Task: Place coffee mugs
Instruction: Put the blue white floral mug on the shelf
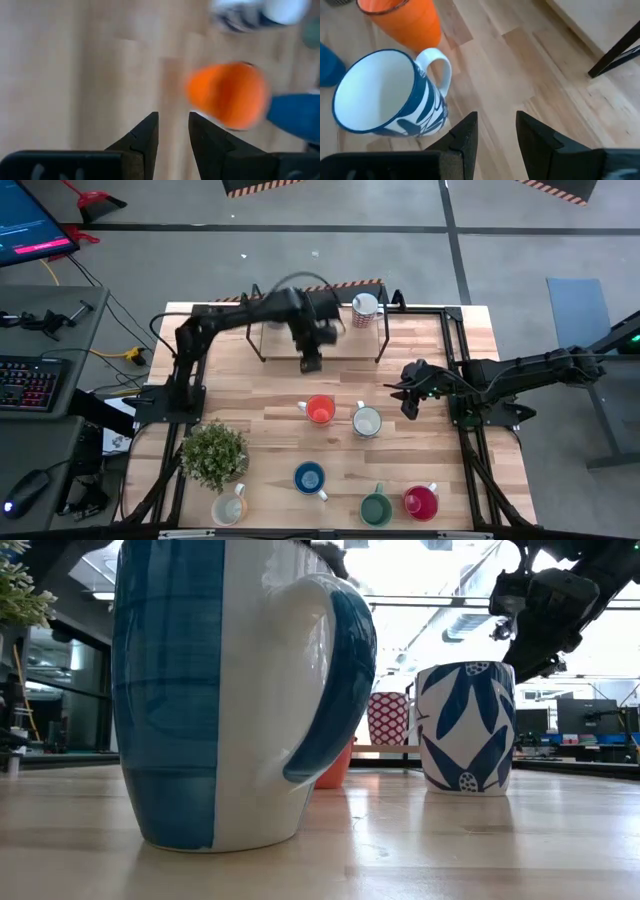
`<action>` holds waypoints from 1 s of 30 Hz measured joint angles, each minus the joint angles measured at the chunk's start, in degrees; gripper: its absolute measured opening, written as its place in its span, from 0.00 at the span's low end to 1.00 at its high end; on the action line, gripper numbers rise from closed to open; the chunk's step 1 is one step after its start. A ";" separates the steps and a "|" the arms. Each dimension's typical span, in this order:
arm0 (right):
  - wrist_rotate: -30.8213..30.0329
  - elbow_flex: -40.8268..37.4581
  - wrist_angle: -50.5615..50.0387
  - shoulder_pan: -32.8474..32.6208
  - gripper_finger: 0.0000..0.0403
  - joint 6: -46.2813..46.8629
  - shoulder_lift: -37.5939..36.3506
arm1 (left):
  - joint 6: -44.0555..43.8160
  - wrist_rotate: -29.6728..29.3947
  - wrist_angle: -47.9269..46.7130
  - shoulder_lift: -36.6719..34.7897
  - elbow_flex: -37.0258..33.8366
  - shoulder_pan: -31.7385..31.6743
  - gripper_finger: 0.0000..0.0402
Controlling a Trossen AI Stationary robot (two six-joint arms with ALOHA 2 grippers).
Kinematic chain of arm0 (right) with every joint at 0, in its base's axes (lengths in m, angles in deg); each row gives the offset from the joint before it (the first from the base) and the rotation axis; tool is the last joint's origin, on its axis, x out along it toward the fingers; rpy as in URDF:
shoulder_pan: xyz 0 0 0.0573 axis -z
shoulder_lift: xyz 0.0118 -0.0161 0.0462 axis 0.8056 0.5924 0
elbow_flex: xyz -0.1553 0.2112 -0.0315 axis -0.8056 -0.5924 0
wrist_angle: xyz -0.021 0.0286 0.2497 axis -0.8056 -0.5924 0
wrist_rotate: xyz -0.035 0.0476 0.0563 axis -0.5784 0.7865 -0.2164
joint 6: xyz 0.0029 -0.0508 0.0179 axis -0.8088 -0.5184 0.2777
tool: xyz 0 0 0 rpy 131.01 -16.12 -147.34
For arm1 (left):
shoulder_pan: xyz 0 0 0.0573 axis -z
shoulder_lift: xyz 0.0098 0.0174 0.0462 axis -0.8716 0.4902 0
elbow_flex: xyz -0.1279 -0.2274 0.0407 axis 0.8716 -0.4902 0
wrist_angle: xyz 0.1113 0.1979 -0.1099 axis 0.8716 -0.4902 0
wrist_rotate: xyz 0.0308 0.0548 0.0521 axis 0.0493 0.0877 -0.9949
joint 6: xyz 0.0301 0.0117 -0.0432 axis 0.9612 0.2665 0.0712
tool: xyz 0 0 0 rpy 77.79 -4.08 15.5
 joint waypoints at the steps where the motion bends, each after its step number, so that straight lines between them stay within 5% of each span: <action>1: 0.55 0.00 0.00 0.00 0.28 -0.07 0.00 | -0.26 -0.04 -1.49 0.00 0.80 2.46 0.25; 8: 1.10 0.00 2.14 0.00 0.28 -4.42 0.00 | 0.66 -4.99 -7.54 -1.81 1.06 18.60 0.25; 14: 2.49 0.00 8.16 0.00 0.28 -7.59 0.00 | -1.23 -12.03 -6.92 -6.44 -5.73 27.11 0.25; 24: 2.09 6.14 8.42 0.00 0.28 -13.05 2.49 | -19.30 -20.12 17.25 -28.47 -39.35 30.07 0.25; 30: 1.04 16.78 -2.14 0.04 0.28 -18.61 9.57 | -27.04 -26.69 22.39 -39.33 -50.36 30.02 0.25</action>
